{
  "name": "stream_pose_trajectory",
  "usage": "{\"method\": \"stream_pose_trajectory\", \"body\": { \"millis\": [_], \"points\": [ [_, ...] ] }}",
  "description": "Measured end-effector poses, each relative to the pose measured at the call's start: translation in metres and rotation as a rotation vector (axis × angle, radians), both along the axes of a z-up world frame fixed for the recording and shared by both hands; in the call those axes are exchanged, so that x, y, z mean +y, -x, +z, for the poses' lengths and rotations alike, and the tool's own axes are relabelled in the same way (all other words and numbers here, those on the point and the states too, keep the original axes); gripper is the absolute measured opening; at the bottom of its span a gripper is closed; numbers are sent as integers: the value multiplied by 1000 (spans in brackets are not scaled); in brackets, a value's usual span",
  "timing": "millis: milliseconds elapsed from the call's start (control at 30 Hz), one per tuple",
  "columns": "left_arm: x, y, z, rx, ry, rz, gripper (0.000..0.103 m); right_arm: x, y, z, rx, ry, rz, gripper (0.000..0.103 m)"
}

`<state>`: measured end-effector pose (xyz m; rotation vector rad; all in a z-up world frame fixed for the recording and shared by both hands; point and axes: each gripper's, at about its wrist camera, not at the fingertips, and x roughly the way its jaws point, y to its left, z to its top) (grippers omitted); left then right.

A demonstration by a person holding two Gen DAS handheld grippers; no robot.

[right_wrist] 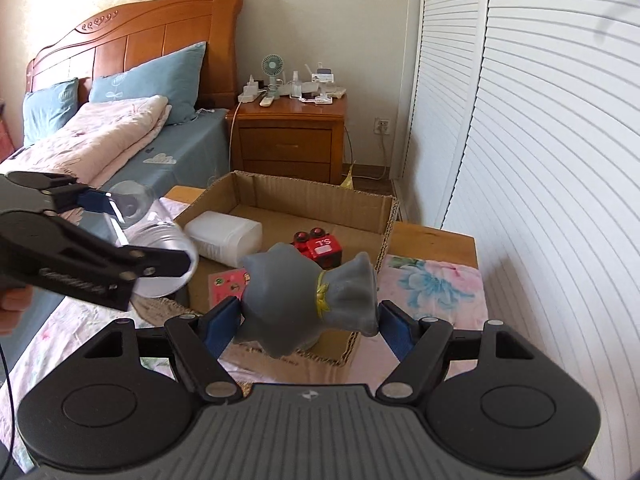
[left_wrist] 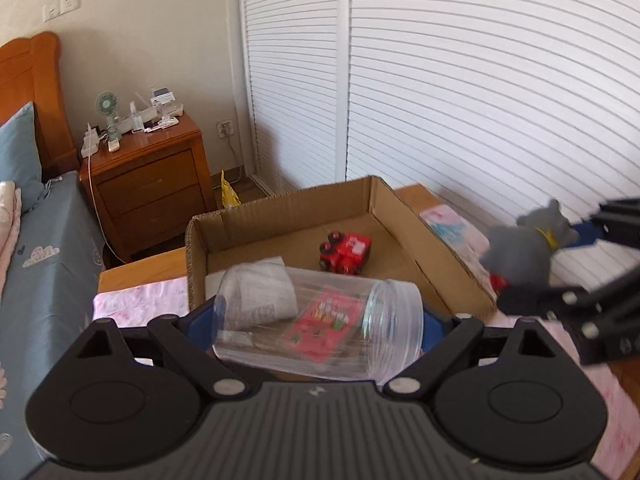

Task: Organize rigid objects
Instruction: 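Carry jar with left tool and cat with right tool into the box, release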

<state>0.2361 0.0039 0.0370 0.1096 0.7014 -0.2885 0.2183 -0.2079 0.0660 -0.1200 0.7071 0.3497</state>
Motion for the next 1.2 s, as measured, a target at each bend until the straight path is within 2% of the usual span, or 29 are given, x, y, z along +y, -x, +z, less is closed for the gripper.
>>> {"method": "stream_pose_trajectory", "body": {
  "millis": [100, 267, 500, 600, 700, 767, 833, 967, 1200],
  "points": [
    [-1, -7, -9, 0, 25, 36, 99, 1, -7, 0, 6, 6, -1, 79],
    [0, 3, -17, 12, -10, 46, 99, 3, -17, -2, 15, -4, 2, 79],
    [7, 53, -19, -5, -49, 5, 100, 11, -40, -9, 42, -17, 11, 79],
    [7, 74, -21, -9, -78, 11, 100, 18, -57, -12, 64, -15, 8, 79],
    [9, 92, -20, -23, -73, 21, 100, 27, -74, -14, 67, -6, 0, 80],
    [10, 101, -19, -34, -69, 36, 100, 31, -85, -16, 72, -10, -17, 83],
    [12, 109, -18, -42, -64, 47, 100, 33, -91, -18, 69, -25, -36, 101],
    [20, 116, -19, -38, -42, 64, 102, 28, -81, -17, 58, -64, -65, 103],
    [25, 116, -25, -12, -24, 91, 102, 25, -45, -19, 30, -27, -73, 103]
  ]
}}
